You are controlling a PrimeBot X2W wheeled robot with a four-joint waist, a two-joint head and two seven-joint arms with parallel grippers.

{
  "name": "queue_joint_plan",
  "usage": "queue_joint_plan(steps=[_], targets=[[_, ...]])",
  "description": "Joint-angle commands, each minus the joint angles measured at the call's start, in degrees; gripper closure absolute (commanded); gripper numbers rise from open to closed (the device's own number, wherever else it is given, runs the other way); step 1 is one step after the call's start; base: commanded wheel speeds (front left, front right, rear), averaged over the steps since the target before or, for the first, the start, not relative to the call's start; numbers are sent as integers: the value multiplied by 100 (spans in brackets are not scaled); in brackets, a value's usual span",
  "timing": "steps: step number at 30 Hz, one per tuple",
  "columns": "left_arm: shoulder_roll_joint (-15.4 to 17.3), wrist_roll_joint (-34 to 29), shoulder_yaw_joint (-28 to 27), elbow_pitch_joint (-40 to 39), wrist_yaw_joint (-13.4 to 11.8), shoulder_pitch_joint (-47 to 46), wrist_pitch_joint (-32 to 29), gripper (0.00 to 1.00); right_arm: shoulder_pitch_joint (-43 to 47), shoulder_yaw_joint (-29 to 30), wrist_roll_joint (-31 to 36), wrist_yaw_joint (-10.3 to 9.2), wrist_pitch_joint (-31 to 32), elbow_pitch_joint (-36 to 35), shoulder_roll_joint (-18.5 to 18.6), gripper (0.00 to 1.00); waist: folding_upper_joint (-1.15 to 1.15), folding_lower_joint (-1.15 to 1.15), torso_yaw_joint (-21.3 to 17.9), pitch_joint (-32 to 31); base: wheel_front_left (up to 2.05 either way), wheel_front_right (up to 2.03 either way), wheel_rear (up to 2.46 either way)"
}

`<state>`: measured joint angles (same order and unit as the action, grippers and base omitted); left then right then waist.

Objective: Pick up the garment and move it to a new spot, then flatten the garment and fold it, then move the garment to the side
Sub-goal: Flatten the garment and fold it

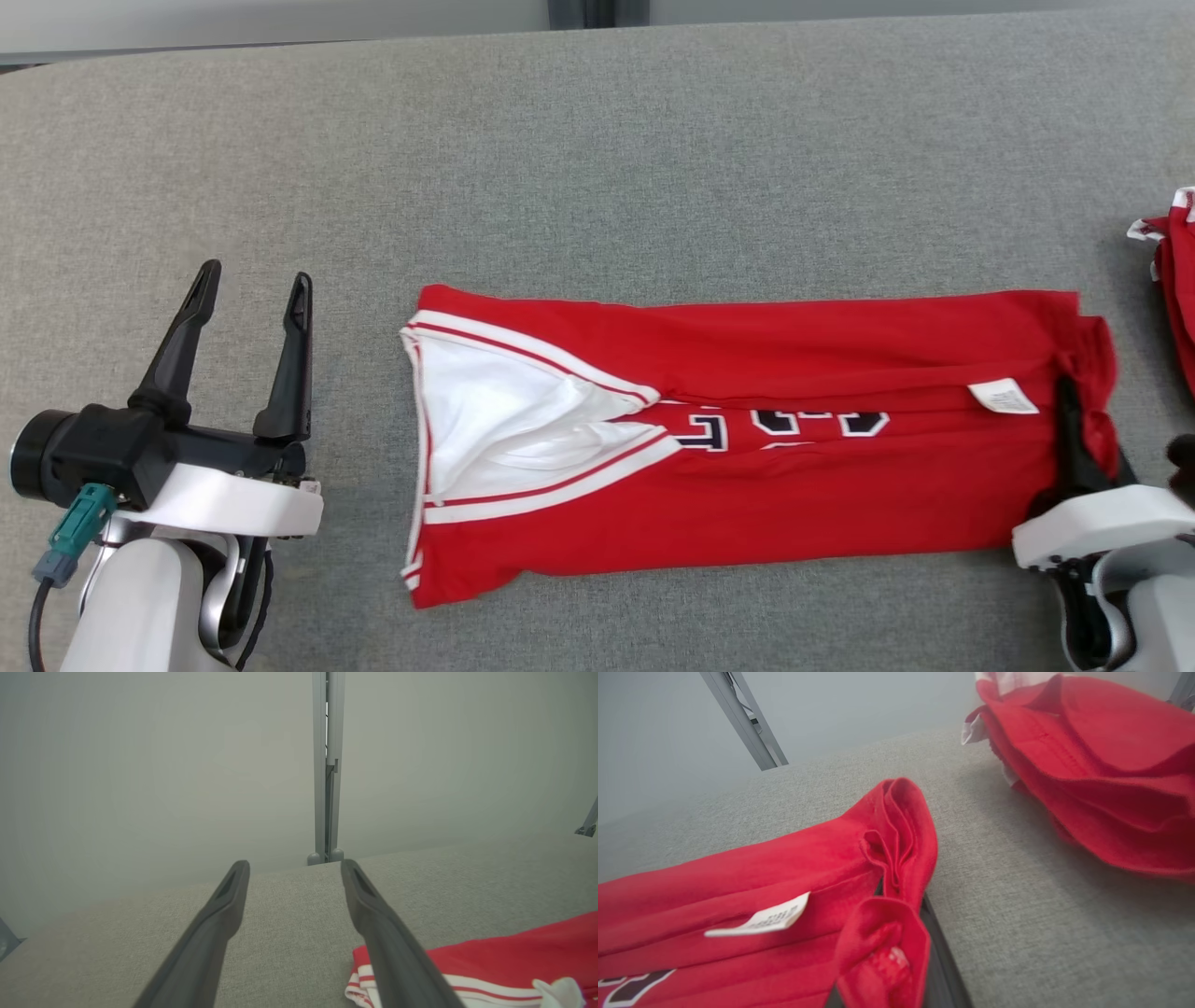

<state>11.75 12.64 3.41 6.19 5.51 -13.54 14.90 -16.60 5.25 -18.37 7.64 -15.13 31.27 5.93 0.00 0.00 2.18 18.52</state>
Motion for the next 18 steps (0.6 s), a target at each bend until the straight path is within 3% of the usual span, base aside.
queue_joint_plan(steps=[1,5,9,18], targets=[[-4,-20,-41,-20,36,-119,19,0,47,83,41,-24,-8,-81,56,100,0,0,-2,-8,0,0,0],[-8,-88,-122,6,94,-159,20,0,132,352,152,-16,-9,-388,97,100,0,0,-13,-22,0,0,0],[-27,-134,-165,36,128,-169,19,0,80,140,165,-14,-9,-912,-56,100,0,0,-14,-51,0,0,0],[-110,-196,-117,94,174,-162,19,0,-97,-1695,-378,-14,36,-2023,-296,100,0,0,68,-108,0,0,0]])
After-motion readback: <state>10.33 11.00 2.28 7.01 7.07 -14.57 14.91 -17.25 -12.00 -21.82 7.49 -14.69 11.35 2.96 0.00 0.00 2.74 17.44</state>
